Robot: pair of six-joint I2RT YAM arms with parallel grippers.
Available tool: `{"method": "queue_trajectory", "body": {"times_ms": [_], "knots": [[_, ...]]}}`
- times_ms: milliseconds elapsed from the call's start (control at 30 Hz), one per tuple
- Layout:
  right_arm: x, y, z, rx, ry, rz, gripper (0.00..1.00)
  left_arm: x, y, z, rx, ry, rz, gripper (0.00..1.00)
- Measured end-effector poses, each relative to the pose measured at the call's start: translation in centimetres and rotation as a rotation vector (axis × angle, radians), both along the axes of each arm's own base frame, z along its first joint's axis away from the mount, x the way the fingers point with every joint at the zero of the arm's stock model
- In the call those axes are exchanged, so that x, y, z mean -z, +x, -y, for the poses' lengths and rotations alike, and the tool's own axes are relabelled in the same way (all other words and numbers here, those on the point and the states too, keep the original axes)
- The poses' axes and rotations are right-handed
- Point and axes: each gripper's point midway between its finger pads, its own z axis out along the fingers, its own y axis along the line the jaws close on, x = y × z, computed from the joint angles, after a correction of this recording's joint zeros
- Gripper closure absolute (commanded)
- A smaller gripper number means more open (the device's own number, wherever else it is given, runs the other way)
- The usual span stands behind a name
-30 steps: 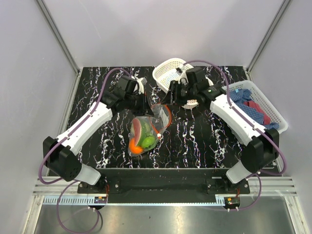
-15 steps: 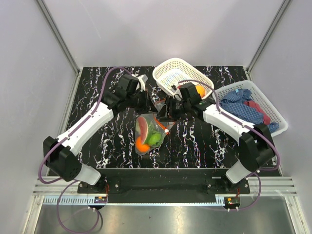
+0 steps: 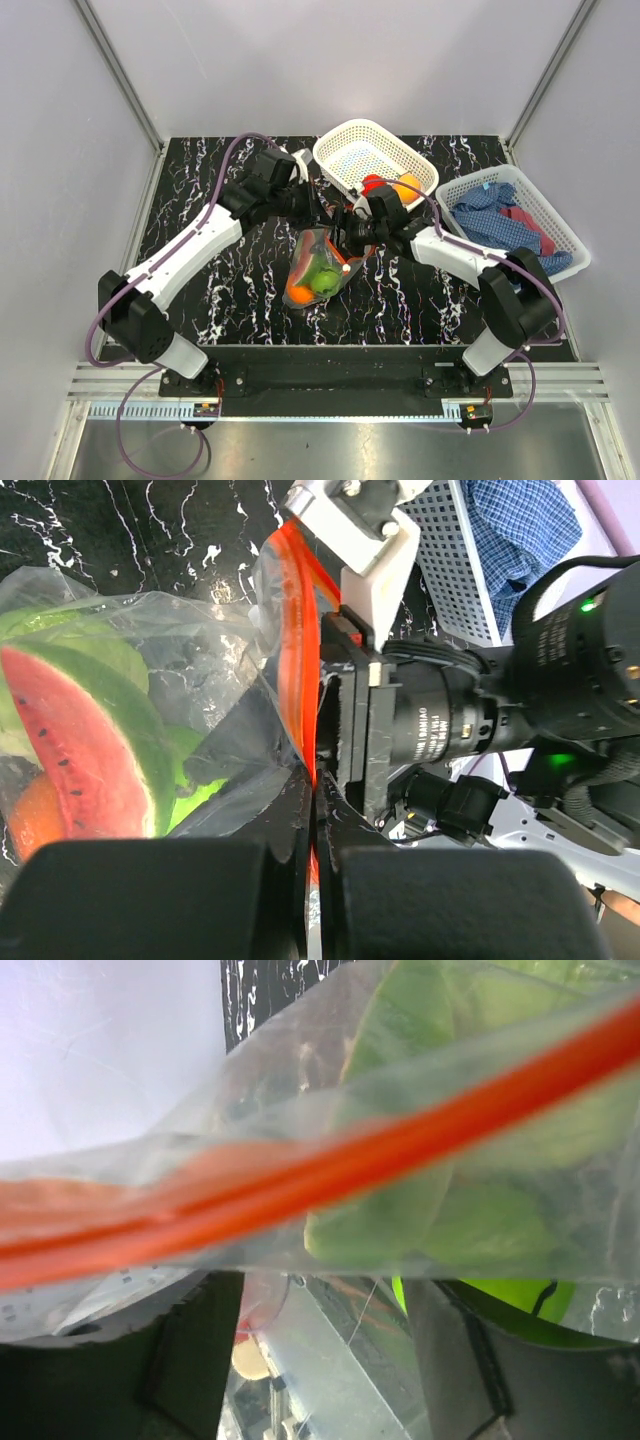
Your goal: Open the zip-top bag and remove the fake food
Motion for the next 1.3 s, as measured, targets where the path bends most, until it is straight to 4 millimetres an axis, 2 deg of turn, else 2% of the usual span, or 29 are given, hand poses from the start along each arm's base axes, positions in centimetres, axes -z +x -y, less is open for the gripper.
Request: {"method": "queue_trajectory", "body": {"times_ms": [267, 433, 533, 667, 700, 833, 967, 1133, 1300], "knots": [[1.6, 0.2, -0.2, 0.023, 0.025, -0.012, 0.21, 0.5, 0.1, 0.1, -0.02, 0.017, -0.007, 1.0], [2.5, 0.6, -0.5, 0.029, 0.018, -0.012, 0.21, 0.4, -0.8, 1.2, 0.007, 0.008, -0.008, 1.0], [2.6, 0.9, -0.6, 0.032, 0.024, 0.001, 0.26, 0.4, -0.9, 1.3, 0.004, 0.002, -0.013, 1.0], [2.6, 0.9, -0.6, 0.03, 0.025, 0.009, 0.38, 0.7, -1.2, 1.2, 0.001, -0.001, -0.014, 1.0], [2.7, 0.9, -0.6, 0.029, 0.023, 0.011, 0.46, 0.7, -1.3, 1.1, 0.001, -0.003, -0.012, 1.0], [2.9, 0.6, -0.2, 0.025, -0.005, 0.017, 0.6, 0.9, -1.9, 0.4, -0.002, 0.0, -0.003, 1.0], [2.1, 0.0, 0.8, 0.026, -0.044, 0.047, 0.64, 1.2, -2.0, -1.0, -0.017, 0.011, 0.003, 1.0], [0.0, -0.7, 1.8, 0.03, -0.066, 0.084, 0.64, 0.6, -1.9, -2.8, -0.043, 0.035, 0.045, 1.0], [-2.5, -1.2, 2.5, 0.015, -0.09, 0.124, 0.64, 0.0, -2.4, -3.5, -0.038, 0.048, 0.072, 1.0]]}}
